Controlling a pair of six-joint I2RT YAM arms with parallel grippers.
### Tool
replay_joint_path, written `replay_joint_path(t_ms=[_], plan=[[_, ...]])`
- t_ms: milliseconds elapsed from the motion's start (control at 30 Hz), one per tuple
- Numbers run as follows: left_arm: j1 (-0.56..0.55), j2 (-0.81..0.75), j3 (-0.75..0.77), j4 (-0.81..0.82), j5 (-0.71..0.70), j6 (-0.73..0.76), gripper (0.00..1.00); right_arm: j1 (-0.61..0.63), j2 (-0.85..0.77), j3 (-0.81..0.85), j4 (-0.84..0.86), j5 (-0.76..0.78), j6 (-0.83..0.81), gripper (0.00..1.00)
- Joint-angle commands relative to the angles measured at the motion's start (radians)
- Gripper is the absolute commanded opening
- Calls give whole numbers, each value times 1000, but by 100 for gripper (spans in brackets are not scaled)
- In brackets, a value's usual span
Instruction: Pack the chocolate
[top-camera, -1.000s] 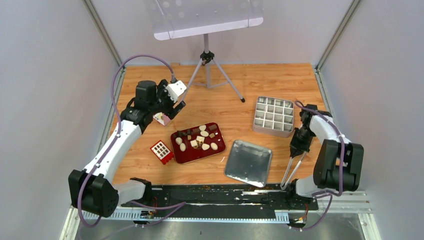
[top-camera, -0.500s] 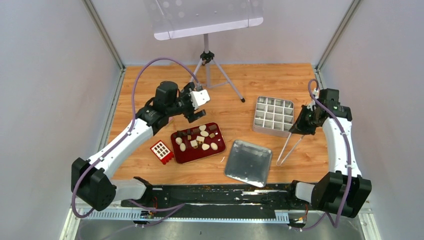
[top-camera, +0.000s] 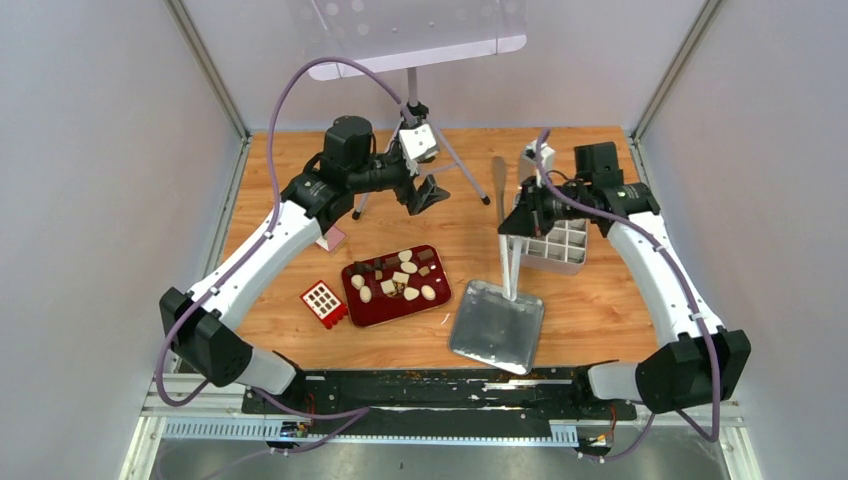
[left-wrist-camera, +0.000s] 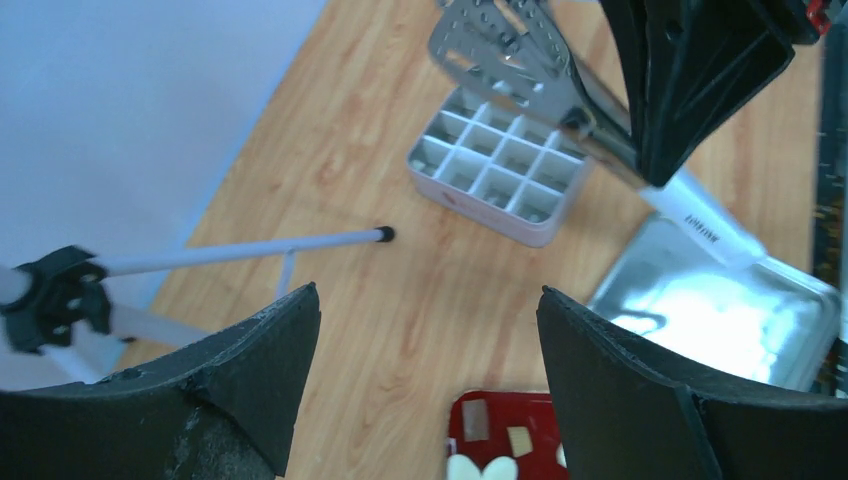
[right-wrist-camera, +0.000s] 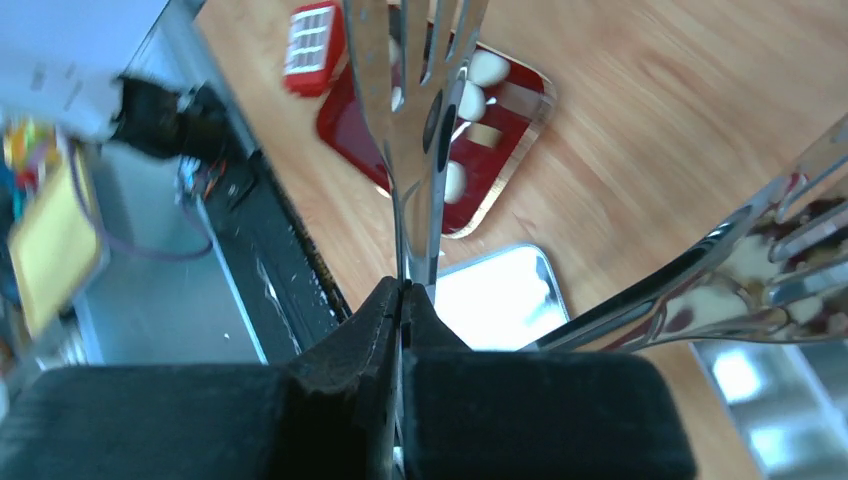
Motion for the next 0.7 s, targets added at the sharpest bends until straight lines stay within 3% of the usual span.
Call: replay_joint_path(t_ms=[0, 133, 233, 333, 400, 500, 567, 667], plan=[[-1, 30, 114, -125, 210, 10, 87, 104, 6, 104, -106, -230, -403, 0], [-2, 37, 218, -304, 242, 239, 88, 149, 37, 163, -268, -228, -644, 0], [-2, 65, 334, -535, 224, 514, 87, 188, 86, 235, -425, -161, -842, 0], [-2, 125, 496, -794, 226, 721, 80, 242, 139, 298, -533, -62, -970, 0], [-2, 185, 616, -973, 255, 855, 68, 265, 158, 321, -554, -27, -998, 0], [-7, 289, 761, -1184, 282, 928, 55, 289, 168, 336, -537, -7, -995, 0], [-16, 340, 835, -1292, 288, 986, 51, 309, 166, 334, -513, 21, -977, 0], [-29, 353, 846, -1311, 282, 990, 49, 322, 164, 326, -479, 41, -948, 0]])
